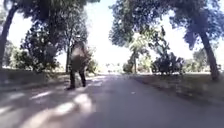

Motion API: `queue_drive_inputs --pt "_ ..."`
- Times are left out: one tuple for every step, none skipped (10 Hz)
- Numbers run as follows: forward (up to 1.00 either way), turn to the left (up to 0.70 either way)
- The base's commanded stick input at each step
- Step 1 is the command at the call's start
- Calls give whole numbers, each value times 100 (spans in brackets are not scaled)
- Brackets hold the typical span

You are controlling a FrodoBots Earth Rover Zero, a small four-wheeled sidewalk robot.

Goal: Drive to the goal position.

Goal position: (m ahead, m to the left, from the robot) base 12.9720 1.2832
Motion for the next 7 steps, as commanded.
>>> queue_drive_inputs --pt "100 0" --pt "100 0" --pt "100 0" --pt "100 0" --pt "100 0" --pt "100 0" --pt "100 0"
